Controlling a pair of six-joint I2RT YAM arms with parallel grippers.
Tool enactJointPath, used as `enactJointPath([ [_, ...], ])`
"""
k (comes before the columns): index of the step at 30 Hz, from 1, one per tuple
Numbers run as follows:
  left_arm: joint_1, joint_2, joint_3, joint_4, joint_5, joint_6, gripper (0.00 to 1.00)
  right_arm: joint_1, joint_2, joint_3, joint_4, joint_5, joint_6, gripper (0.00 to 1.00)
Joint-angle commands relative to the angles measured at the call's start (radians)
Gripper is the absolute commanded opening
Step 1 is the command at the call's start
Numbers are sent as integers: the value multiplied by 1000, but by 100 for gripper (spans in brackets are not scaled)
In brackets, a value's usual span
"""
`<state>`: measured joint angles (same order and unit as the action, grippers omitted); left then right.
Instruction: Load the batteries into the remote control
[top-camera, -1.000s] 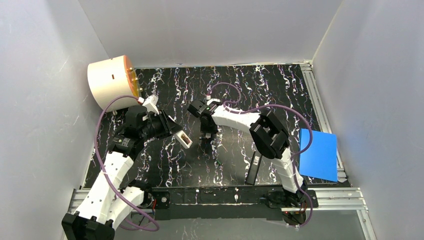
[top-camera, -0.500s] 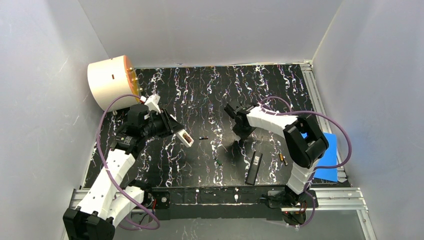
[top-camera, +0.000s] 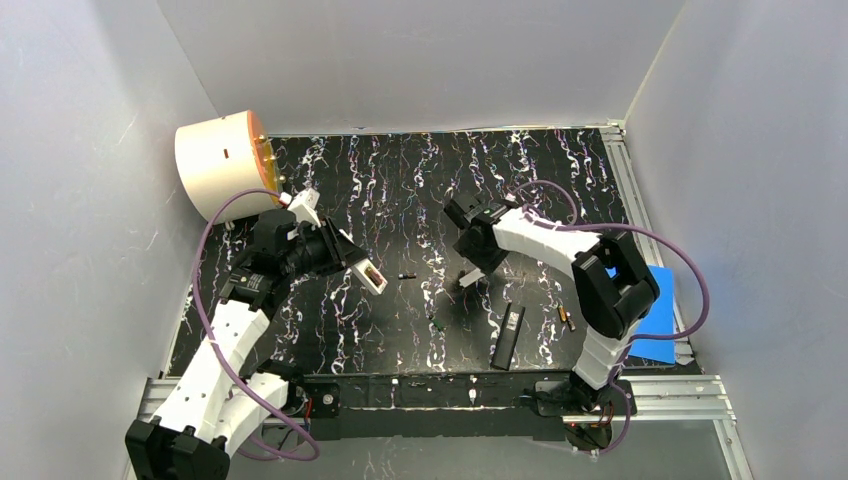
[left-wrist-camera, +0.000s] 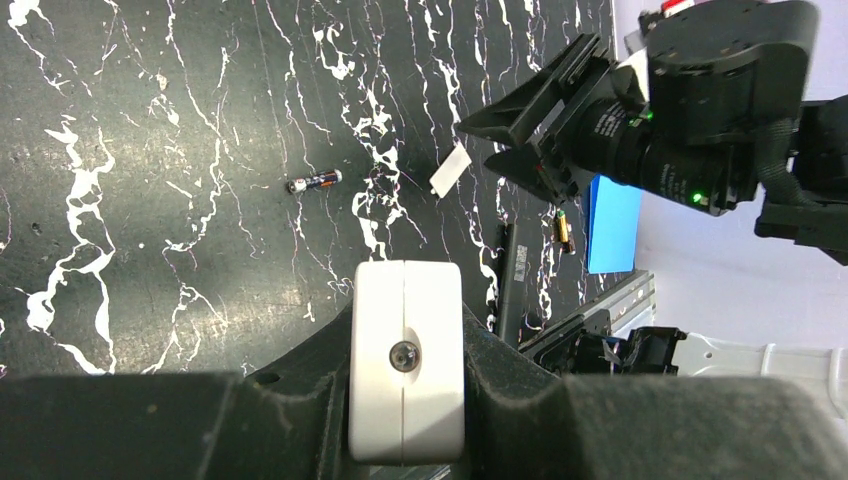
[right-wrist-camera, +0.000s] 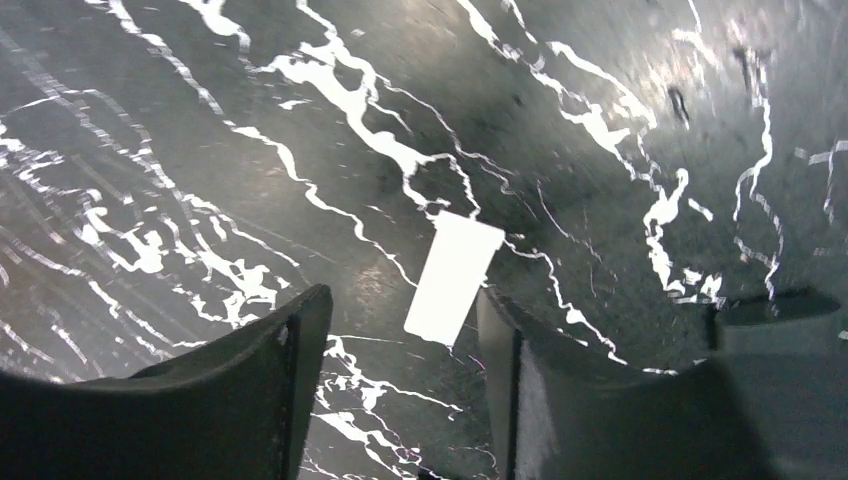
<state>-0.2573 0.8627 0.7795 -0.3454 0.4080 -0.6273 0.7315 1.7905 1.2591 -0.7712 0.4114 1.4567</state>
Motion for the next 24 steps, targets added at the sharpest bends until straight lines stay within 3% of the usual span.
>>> enactJointPath([
  [1,4,-24,8,-4,8,15,0,-37,-77,22,116,67,-445,59],
  [5,4,-25,14,-9,9,14,0,-86,-58,-2,218,-54,-779,40],
  [9,4,-19,18,-14,14,17,0,-121,4,18,218,-161,-909,35],
  [14,4,-14,13,-5,21,4,0,-144,95,60,219,-263,-958,26],
  [24,4,-9,4,5,33,5,0,-142,111,31,161,-223,-882,25],
])
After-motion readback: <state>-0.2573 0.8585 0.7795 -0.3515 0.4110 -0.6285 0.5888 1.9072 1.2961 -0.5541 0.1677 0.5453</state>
